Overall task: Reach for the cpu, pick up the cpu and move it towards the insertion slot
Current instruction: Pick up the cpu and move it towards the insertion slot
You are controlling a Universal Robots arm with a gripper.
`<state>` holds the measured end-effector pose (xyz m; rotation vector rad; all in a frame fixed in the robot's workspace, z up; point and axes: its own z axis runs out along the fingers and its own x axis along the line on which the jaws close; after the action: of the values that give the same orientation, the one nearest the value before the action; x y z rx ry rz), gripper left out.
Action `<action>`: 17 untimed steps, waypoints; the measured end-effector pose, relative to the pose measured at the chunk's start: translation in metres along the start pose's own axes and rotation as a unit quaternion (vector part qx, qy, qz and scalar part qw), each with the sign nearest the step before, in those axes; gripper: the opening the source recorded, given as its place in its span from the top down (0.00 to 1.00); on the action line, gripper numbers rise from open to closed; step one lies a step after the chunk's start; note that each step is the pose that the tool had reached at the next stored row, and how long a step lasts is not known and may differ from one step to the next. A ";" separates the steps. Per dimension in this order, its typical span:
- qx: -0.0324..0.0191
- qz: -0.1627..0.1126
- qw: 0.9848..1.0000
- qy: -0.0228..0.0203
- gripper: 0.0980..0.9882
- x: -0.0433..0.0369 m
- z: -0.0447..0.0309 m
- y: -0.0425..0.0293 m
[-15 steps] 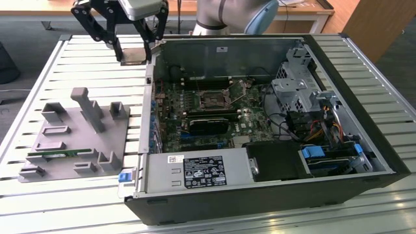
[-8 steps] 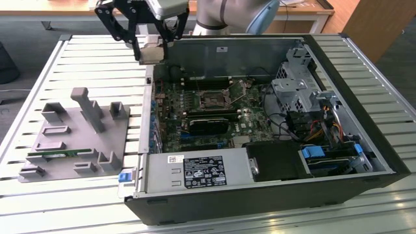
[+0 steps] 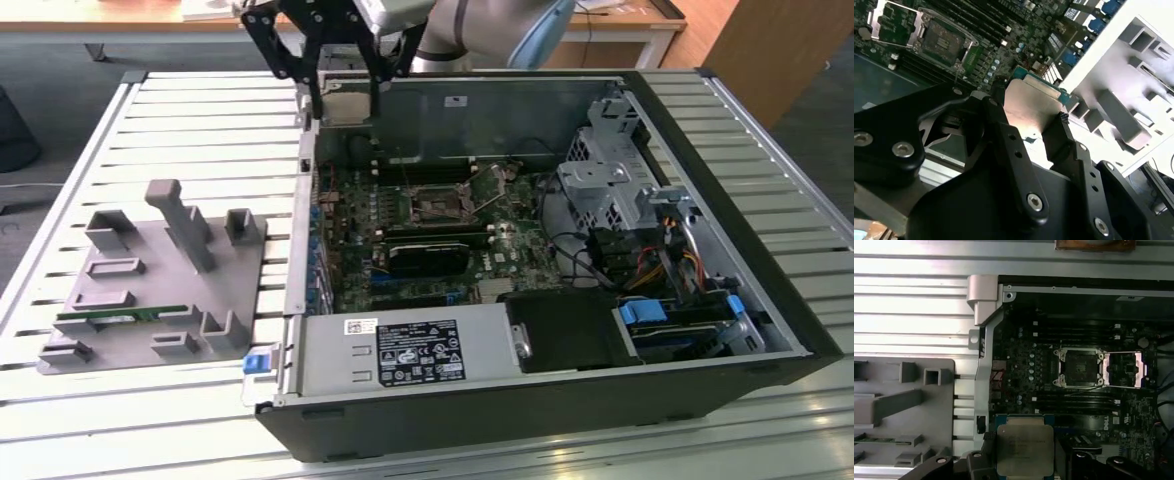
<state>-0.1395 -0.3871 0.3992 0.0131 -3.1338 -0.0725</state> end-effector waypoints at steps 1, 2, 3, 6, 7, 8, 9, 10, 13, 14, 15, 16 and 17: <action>0.000 0.000 1.000 0.000 0.50 -0.0032 0.0002 0.0014; 0.000 0.000 1.000 0.000 0.50 -0.0064 0.0004 0.0028; 0.000 0.000 1.000 0.000 0.50 -0.0094 0.0006 0.0041; 0.000 0.000 1.000 0.000 0.50 -0.0172 0.0015 0.0087; 0.000 0.000 1.000 0.000 0.50 -0.0198 0.0018 0.0102; 0.000 0.000 1.000 0.000 0.50 -0.0224 0.0021 0.0117; 0.000 0.000 1.000 0.000 0.50 -0.0250 0.0024 0.0132; 0.000 0.000 1.000 0.000 0.50 -0.0276 0.0027 0.0147; 0.000 0.000 1.000 0.000 0.50 -0.0348 0.0036 0.0204; 0.000 0.000 1.000 0.000 0.50 -0.0371 0.0040 0.0222; 0.000 0.000 1.000 0.000 0.50 -0.0389 0.0044 0.0234; 0.000 0.000 1.000 0.000 0.50 -0.0405 0.0049 0.0246; 0.000 0.000 1.000 0.000 0.50 -0.0423 0.0054 0.0262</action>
<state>-0.0974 -0.3604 0.3948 0.0132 -3.1339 -0.0728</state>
